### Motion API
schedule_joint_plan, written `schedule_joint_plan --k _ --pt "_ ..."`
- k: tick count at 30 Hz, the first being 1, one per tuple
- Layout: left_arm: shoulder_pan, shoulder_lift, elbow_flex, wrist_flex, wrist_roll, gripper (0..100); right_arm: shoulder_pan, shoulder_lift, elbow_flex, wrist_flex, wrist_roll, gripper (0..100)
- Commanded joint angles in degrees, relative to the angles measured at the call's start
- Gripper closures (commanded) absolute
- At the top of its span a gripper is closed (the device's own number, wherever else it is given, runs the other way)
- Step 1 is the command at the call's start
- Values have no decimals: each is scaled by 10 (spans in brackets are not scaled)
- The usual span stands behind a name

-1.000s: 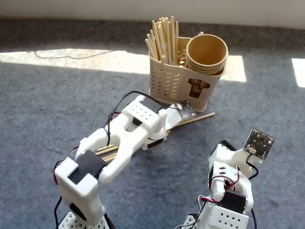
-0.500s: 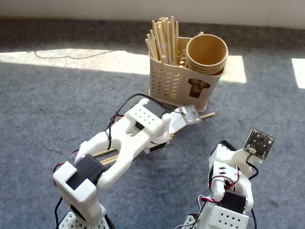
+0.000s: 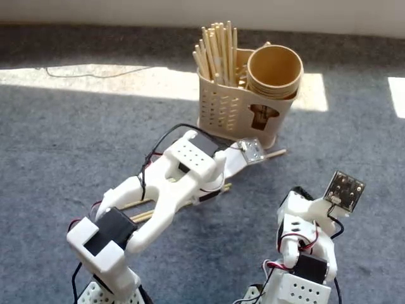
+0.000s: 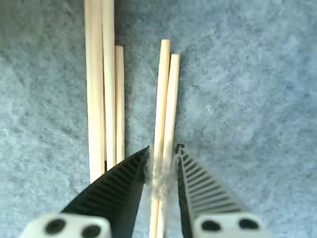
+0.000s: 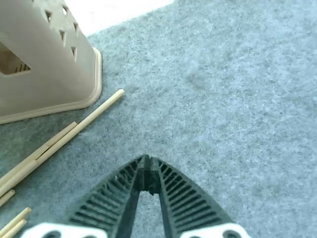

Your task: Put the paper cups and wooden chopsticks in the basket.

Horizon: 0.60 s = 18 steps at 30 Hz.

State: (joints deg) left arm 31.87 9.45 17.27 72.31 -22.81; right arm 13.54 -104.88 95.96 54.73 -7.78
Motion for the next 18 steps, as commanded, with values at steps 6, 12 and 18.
schedule_joint_plan --k 6,12,18 --pt "-3 73 -2 0 4 902 7 -4 67 0 -3 993" --pt "1 59 -2 1 4 963 7 -4 67 1 -3 993" --pt "2 19 3 4 4 976 7 -4 67 1 -3 993"
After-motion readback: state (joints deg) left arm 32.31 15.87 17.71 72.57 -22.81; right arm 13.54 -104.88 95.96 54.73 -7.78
